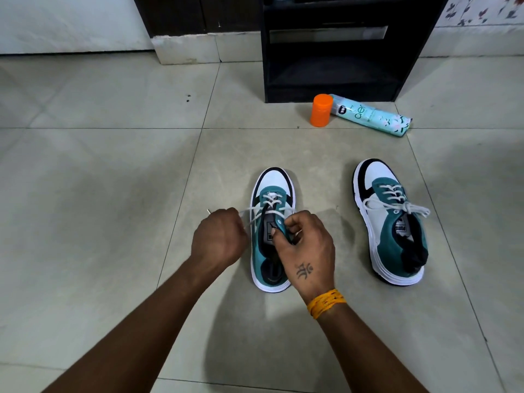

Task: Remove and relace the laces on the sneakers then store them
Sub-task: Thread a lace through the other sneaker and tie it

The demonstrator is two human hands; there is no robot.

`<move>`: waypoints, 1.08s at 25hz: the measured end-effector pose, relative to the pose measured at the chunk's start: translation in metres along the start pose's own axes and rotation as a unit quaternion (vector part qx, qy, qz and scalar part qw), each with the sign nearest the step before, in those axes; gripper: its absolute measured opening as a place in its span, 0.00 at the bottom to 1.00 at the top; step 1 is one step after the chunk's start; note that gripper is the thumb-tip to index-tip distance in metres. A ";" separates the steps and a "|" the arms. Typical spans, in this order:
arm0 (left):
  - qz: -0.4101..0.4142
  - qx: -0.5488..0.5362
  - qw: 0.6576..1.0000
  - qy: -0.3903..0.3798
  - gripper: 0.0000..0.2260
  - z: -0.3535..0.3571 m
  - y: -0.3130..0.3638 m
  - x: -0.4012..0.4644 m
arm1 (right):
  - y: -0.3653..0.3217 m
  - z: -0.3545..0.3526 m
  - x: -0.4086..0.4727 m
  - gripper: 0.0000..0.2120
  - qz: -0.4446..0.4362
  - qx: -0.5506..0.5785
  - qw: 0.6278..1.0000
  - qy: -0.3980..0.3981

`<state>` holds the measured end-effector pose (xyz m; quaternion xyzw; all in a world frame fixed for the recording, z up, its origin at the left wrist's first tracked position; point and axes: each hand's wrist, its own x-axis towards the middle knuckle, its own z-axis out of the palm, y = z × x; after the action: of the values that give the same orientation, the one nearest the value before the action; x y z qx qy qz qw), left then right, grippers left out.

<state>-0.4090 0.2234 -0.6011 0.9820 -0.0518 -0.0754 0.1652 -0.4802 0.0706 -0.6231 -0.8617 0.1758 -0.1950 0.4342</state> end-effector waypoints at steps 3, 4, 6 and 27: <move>0.009 0.097 0.995 -0.036 0.09 -0.004 -0.004 -0.002 | -0.002 0.000 -0.002 0.10 0.008 -0.001 1.000 0.005; 0.032 0.061 0.998 -0.014 0.07 -0.007 -0.002 -0.003 | -0.003 0.000 -0.002 0.10 0.006 -0.002 1.000 0.008; 0.097 -0.053 0.992 0.059 0.06 -0.009 0.005 -0.006 | -0.002 0.000 -0.002 0.09 0.005 0.000 1.000 0.010; 0.018 0.197 0.979 -0.049 0.09 -0.012 -0.014 0.000 | -0.001 -0.002 -0.004 0.08 0.009 0.011 1.000 -0.001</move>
<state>-0.4057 0.2405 -0.5945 0.9893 -0.0912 -0.1089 -0.0329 -0.4844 0.0720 -0.6222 -0.8554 0.1809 -0.1923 0.4457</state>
